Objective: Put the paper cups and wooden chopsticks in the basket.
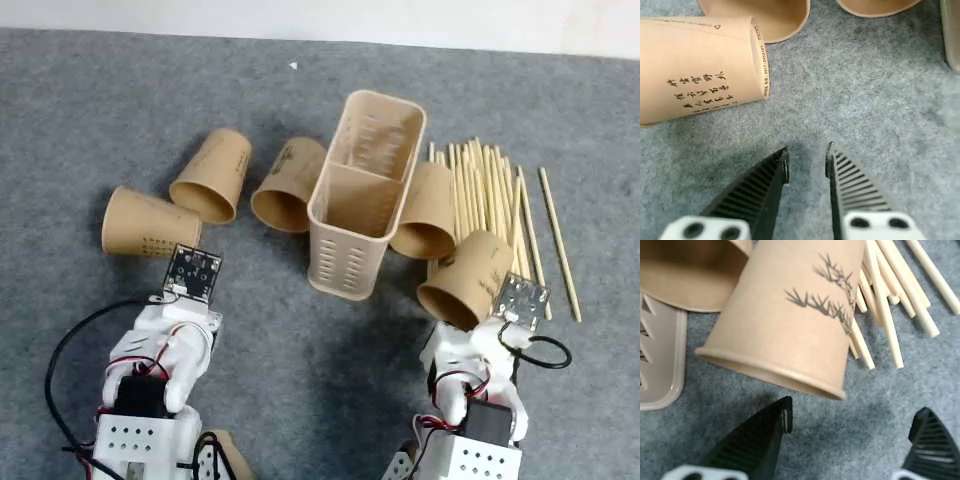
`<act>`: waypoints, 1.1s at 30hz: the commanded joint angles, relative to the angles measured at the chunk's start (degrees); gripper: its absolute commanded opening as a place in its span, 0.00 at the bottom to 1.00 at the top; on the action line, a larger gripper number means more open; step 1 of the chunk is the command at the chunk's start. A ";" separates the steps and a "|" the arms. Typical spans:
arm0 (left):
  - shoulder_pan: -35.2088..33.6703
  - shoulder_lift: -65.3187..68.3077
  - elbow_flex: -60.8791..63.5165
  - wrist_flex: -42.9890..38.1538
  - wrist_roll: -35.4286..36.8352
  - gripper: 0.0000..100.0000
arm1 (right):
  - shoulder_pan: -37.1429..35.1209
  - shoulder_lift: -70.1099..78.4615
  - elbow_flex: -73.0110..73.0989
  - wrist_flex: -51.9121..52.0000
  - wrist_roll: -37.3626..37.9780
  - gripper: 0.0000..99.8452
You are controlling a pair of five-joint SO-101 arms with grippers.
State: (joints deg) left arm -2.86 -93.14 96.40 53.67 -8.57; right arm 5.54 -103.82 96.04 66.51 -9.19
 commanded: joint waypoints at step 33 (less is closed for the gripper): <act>-23.52 70.29 -90.51 38.15 -1.49 0.22 | 12.09 -0.75 6.20 -3.12 8.62 0.37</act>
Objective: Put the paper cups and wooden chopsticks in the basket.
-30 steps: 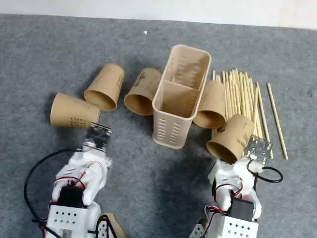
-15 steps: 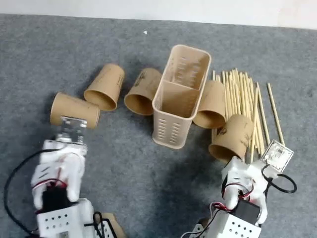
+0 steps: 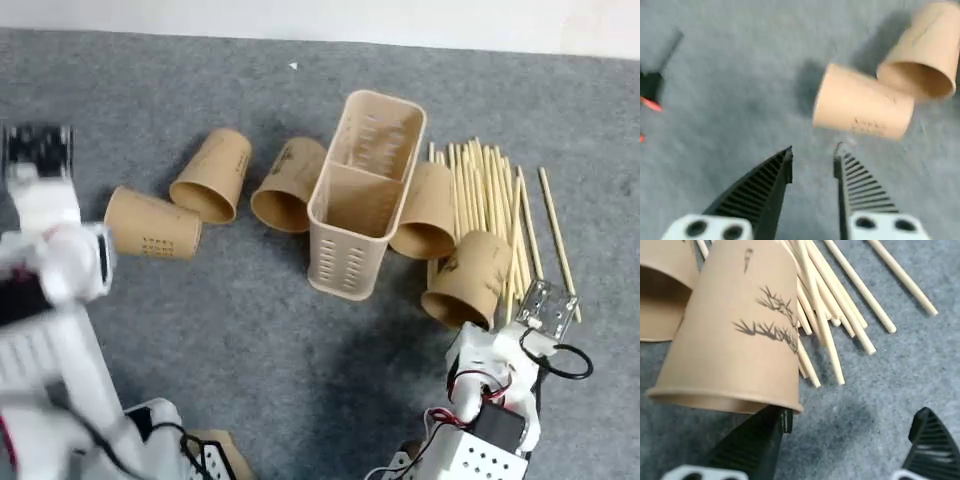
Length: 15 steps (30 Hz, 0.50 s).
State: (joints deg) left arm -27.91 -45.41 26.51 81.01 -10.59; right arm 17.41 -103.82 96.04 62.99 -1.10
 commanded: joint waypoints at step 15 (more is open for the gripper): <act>4.97 54.99 -37.05 12.31 -6.33 0.22 | 0.13 -0.75 6.37 0.13 0.62 0.37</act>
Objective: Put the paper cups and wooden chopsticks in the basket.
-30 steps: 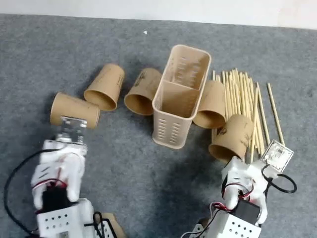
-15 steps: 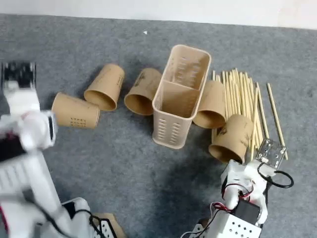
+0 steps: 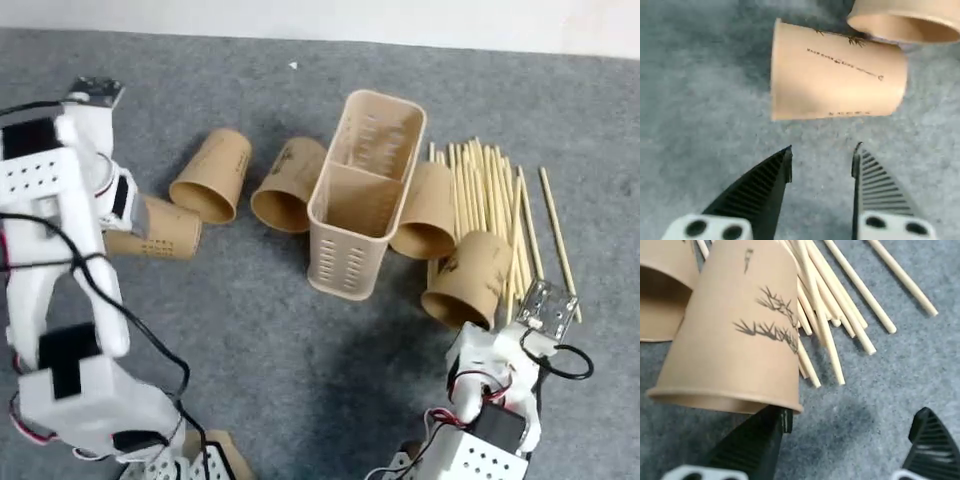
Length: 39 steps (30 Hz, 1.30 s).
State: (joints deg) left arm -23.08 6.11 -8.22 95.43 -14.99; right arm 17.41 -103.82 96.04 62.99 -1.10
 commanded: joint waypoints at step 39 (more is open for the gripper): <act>-1.54 5.93 -0.13 -12.57 -4.48 0.23 | 0.13 -0.75 6.55 0.13 0.62 0.37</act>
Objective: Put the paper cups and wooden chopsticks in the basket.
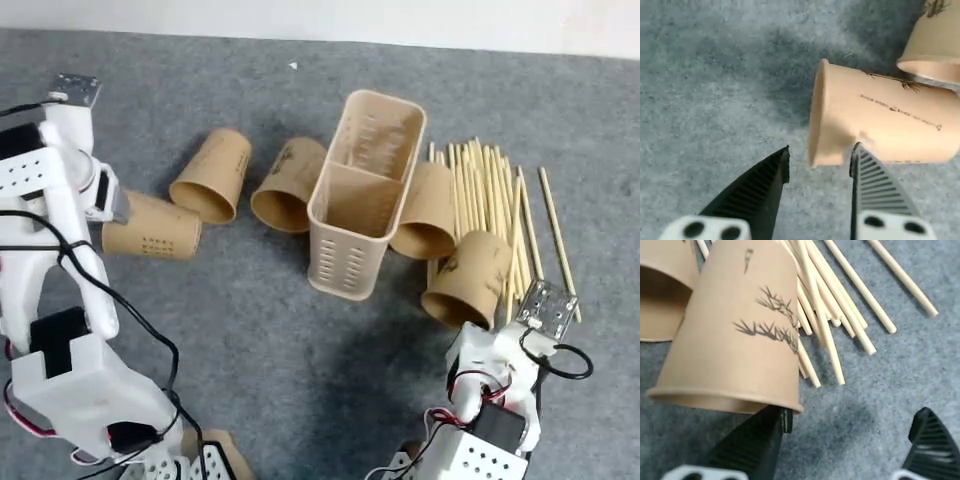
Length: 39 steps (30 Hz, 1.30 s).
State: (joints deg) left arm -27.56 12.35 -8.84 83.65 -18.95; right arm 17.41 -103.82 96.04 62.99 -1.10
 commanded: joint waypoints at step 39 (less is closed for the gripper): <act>25.98 17.19 -18.77 16.88 -5.01 0.13 | 0.13 -0.75 6.46 0.13 0.62 0.37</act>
State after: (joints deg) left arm -8.40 30.37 -27.12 99.56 -23.52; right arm 17.41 -103.82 96.04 62.99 -1.10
